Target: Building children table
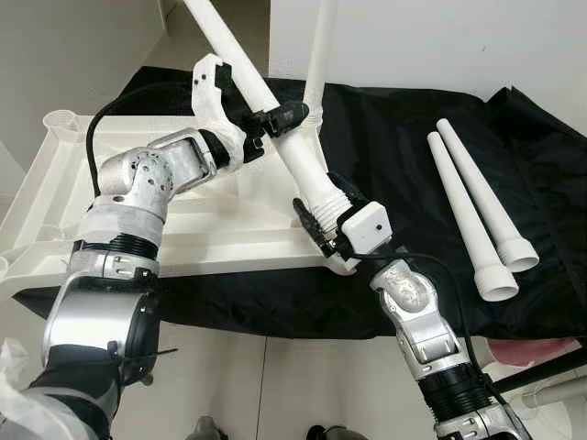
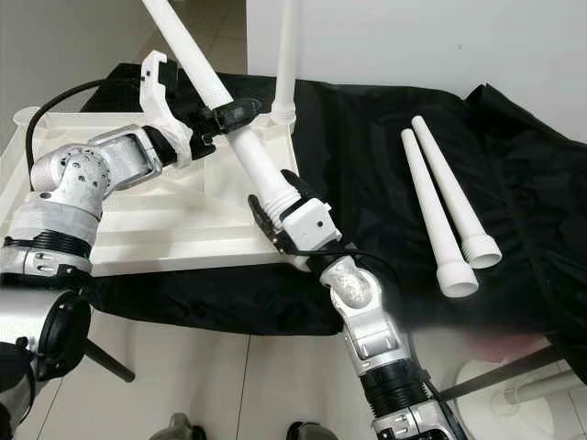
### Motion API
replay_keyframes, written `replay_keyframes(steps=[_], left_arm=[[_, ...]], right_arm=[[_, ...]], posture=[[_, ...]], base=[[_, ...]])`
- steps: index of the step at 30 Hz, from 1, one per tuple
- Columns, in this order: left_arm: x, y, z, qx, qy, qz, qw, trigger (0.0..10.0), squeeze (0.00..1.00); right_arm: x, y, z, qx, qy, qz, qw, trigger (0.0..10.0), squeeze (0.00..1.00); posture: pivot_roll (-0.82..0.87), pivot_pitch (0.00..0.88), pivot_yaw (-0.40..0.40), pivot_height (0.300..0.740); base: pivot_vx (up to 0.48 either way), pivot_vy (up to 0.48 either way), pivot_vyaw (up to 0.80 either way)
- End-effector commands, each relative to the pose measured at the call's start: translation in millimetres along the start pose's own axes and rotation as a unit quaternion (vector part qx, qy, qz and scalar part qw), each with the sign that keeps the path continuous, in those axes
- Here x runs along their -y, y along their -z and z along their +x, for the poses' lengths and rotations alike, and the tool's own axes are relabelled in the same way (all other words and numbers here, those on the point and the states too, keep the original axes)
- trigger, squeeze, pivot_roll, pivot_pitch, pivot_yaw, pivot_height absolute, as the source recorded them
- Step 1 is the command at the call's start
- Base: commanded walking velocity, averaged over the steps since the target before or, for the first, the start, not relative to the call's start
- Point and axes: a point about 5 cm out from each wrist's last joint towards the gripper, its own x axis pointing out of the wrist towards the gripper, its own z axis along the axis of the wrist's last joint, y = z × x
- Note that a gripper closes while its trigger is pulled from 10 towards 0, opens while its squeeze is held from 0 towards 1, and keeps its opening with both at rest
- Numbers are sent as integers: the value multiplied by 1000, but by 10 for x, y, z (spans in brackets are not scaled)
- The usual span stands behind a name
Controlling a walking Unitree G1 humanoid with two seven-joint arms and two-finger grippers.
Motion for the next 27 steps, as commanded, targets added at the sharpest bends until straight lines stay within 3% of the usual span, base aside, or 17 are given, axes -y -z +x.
replay_keyframes(steps=[1, 4, 5, 6, 7, 18, 21, 22, 23, 27], left_arm=[[59, -58, -8, 4, 56, -3, 998, 10000, 0], [5, -110, -6, 11, 41, -38, 998, 10000, 0], [-24, -116, -5, 17, 34, -54, 998, 3412, 0], [-24, -116, -5, 17, 34, -54, 998, 3412, 0], [-46, -110, -2, 21, 28, -68, 997, 0, 0], [-13, -47, 47, 13, 47, -80, 996, 0, 0], [-34, -52, 54, 11, 38, -76, 996, 0, 0], [-61, -37, 55, 5, 25, -66, 997, 0, 0], [-116, -8, 58, -4, -1, -51, 999, 10000, 0], [-190, 0, 49, -3, -33, -37, 999, 10000, 0]], right_arm=[[-24, 8, -33, 0, -8, -3, 1000, 10000, 0], [-36, 48, -82, -10, -12, -4, 1000, 10000, 0], [-34, 62, -99, -14, -13, -5, 1000, 10000, 0], [-34, 62, -99, -14, -13, -5, 1000, 10000, 0], [-31, 68, -107, -15, -13, -5, 1000, 10000, 0], [-9, 78, -103, -18, -13, -8, 1000, 10000, 0], [-1, 101, -98, -26, -9, 13, 1000, 10000, 0], [5, 106, -96, -27, -6, 21, 999, 10000, 145], [8, 109, -96, -28, -4, 44, 999, 10000, 1000], [52, 117, -97, -32, 21, 65, 997, 10000, 1000]], posture=[[0, 83, 5, 740], [0, 82, 6, 740], [0, 82, 7, 740], [0, 82, 7, 740], [0, 82, 6, 740], [1, 82, 3, 740], [2, 81, 2, 740], [3, 80, 1, 740], [4, 79, -1, 740], [5, 80, -5, 740]], base=[[0, 0, 0], [0, 0, 0], [0, 0, 0], [0, 0, 0], [0, 0, 0], [0, 0, 0], [0, 0, 0], [0, 0, 0], [0, 0, 0], [0, 0, 0]])
